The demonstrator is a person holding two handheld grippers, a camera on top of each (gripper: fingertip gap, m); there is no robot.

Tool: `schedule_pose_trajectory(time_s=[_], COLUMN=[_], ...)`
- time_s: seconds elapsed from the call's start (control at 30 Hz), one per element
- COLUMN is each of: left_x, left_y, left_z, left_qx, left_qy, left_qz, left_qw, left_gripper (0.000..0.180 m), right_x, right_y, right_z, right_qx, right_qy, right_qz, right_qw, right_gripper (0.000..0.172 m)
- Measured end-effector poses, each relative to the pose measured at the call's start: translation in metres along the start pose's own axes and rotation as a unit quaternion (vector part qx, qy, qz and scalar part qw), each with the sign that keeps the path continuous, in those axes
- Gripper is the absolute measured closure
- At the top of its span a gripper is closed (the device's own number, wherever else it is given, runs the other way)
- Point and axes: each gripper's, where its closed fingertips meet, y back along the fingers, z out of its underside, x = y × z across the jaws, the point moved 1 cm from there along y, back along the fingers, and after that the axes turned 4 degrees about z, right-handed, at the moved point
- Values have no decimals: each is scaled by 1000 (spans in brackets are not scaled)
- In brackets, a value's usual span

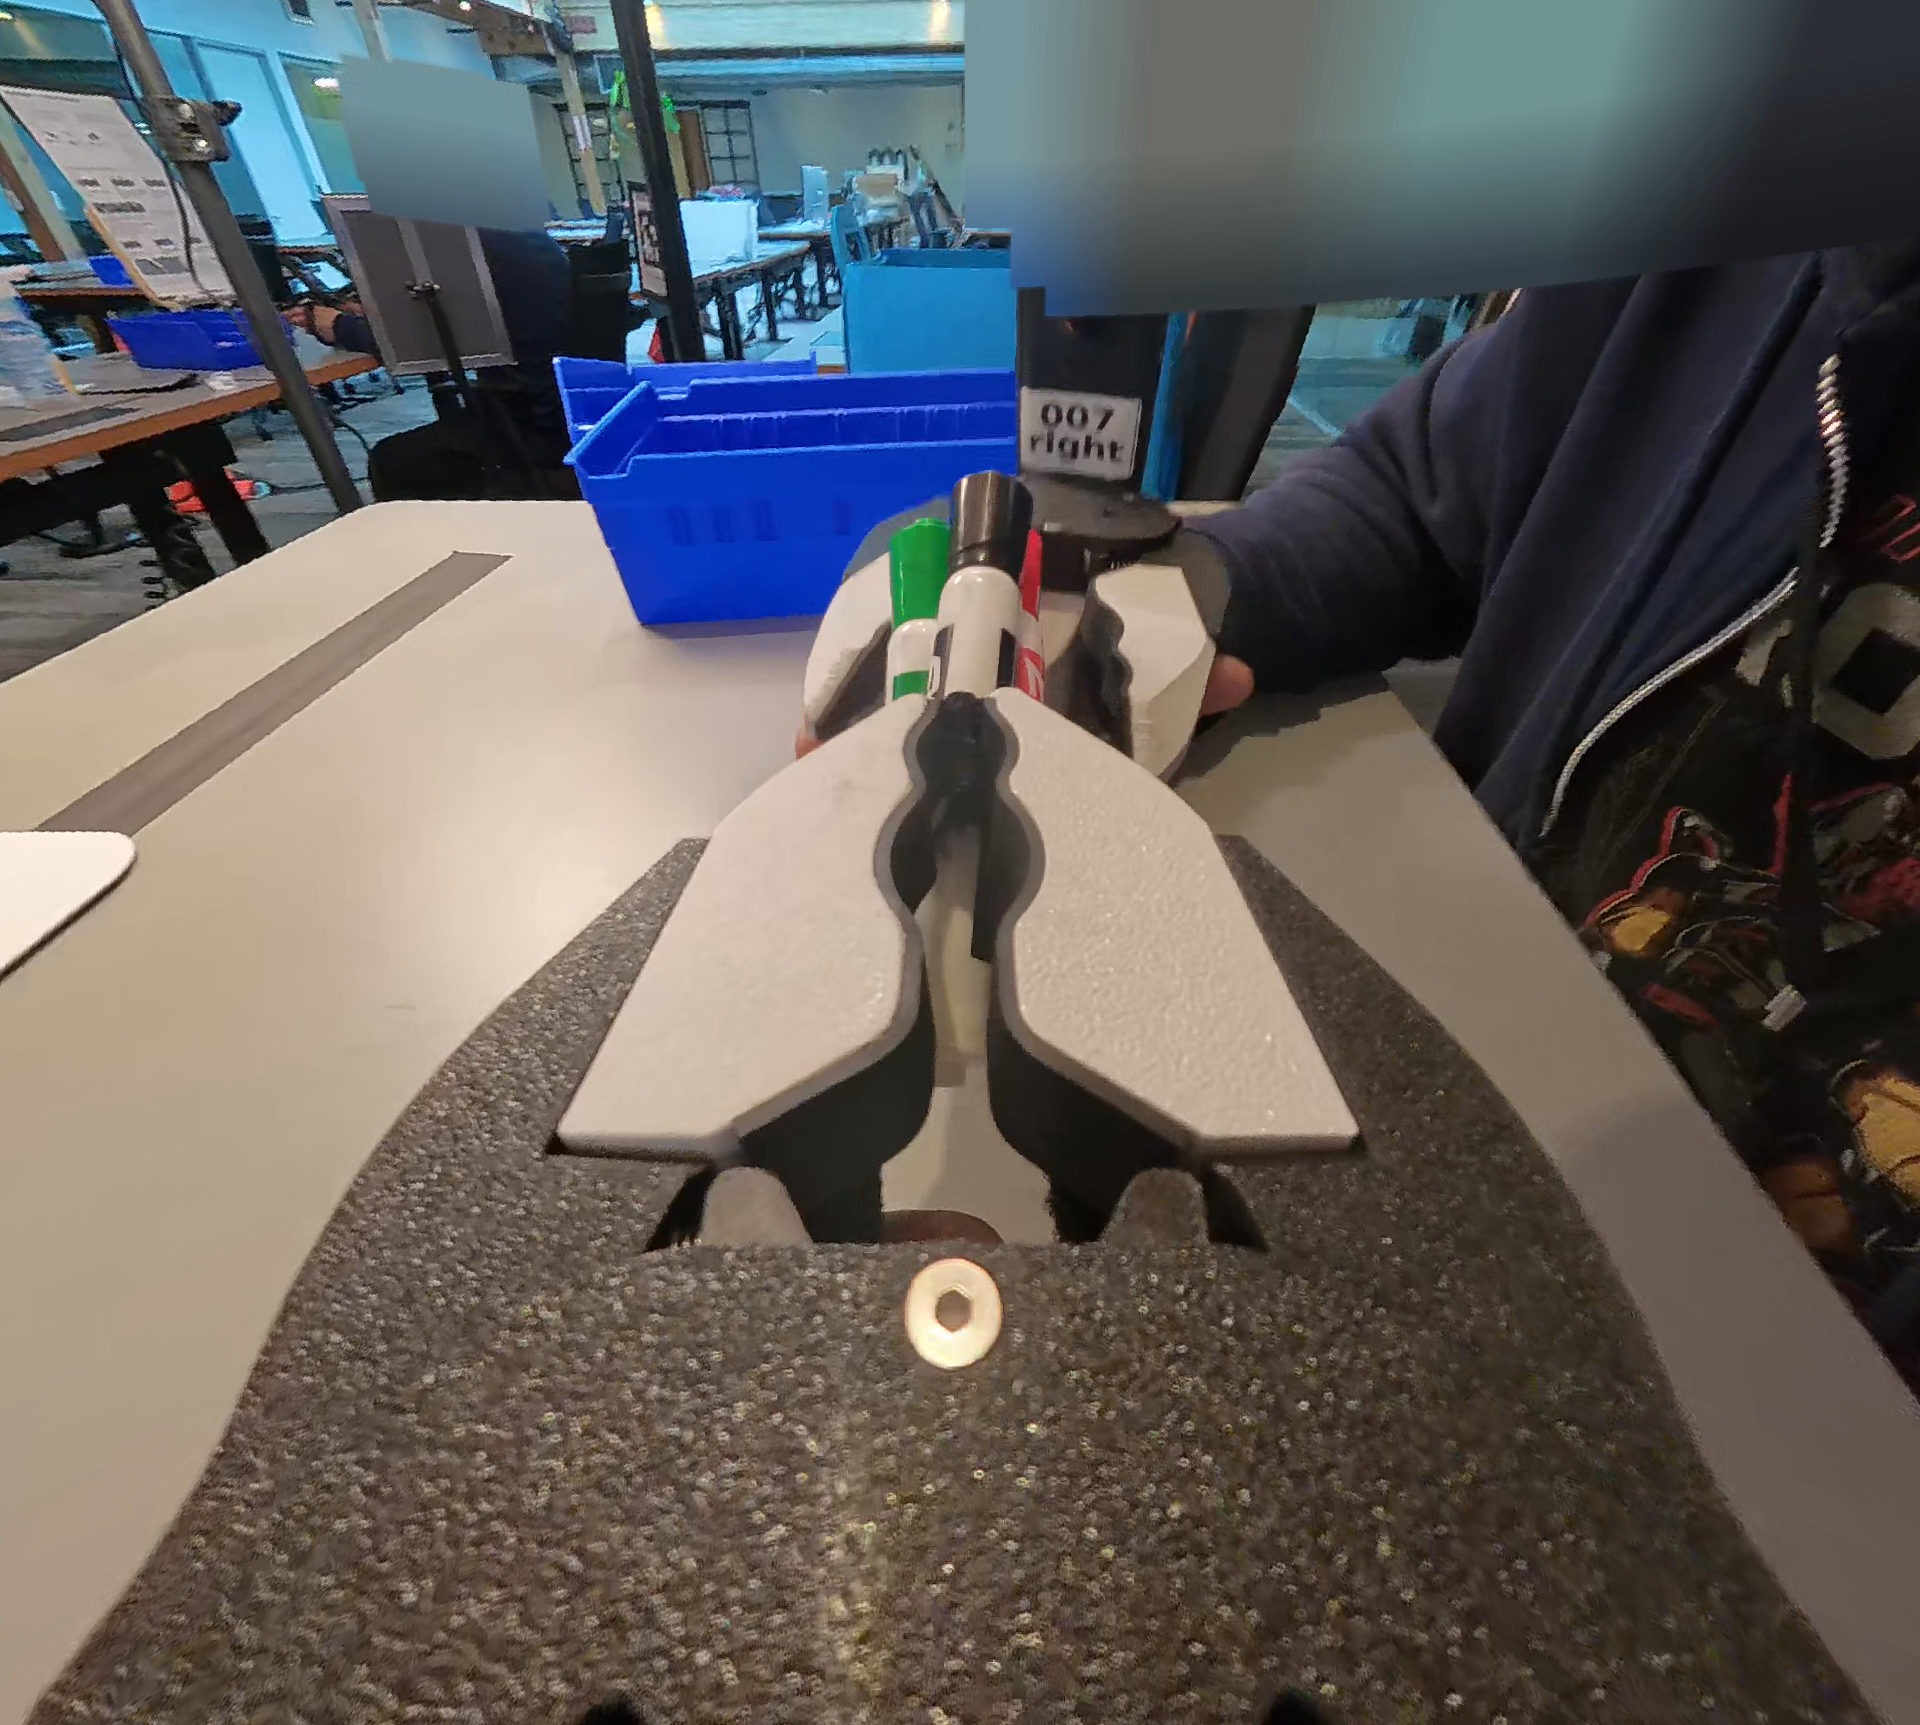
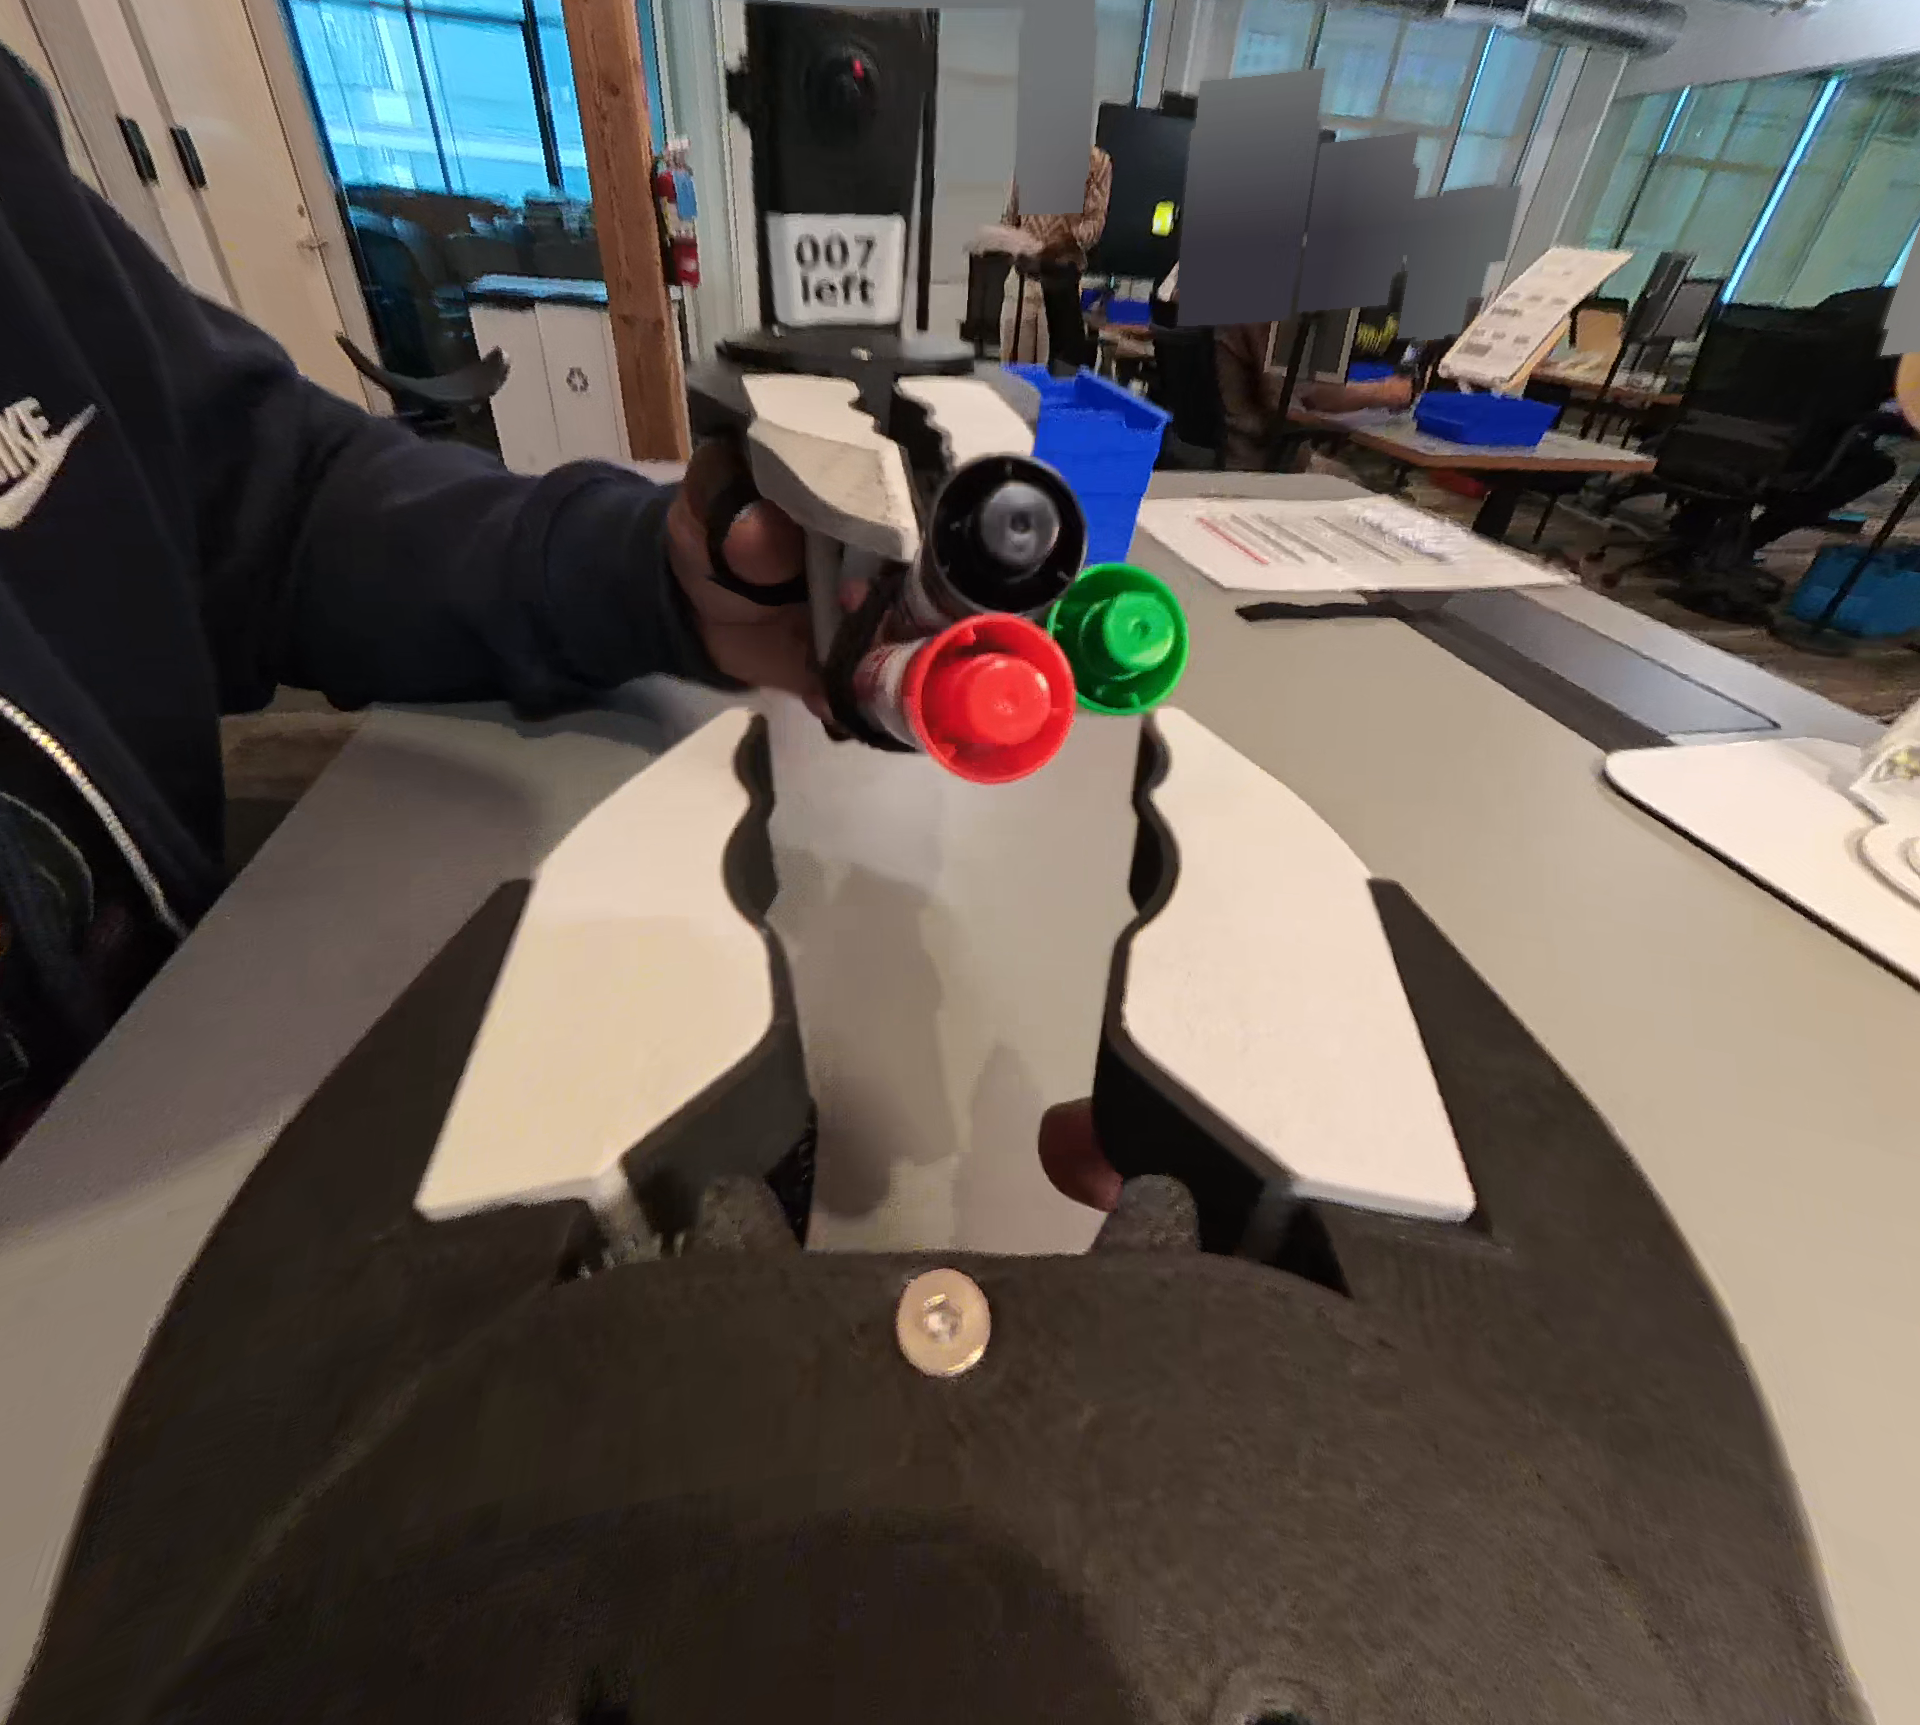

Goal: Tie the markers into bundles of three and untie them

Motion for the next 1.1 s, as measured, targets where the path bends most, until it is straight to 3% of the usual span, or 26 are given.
schedule_pose_trajectory(time_s=[0.13, 0.4, 0.53, 0.77, 1.1], left_x=[-1, 4, 8, 17, 23], left_y=[-3, -16, -17, -20, -19], left_z=[16, 47, 46, 47, 44], left_qx=[-86, -215, -214, -206, -156], left_qy=[-63, -147, -156, -163, -162], left_qz=[-26, -38, -35, -17, 4], left_qw=[994, 965, 964, 965, 974], left_gripper=[175, 174, 174, 174, 174], right_x=[15, 2, -9, -20, -24], right_y=[12, 0, -6, -15, -16], right_z=[2, 16, 29, 29, 33], right_qx=[-67, -187, -220, -198, -186], right_qy=[57, 195, 209, 217, 186], right_qz=[30, 23, -6, -23, -43], right_qw=[996, 963, 953, 956, 964], right_gripper=[92, 105, 116, 133, 141])
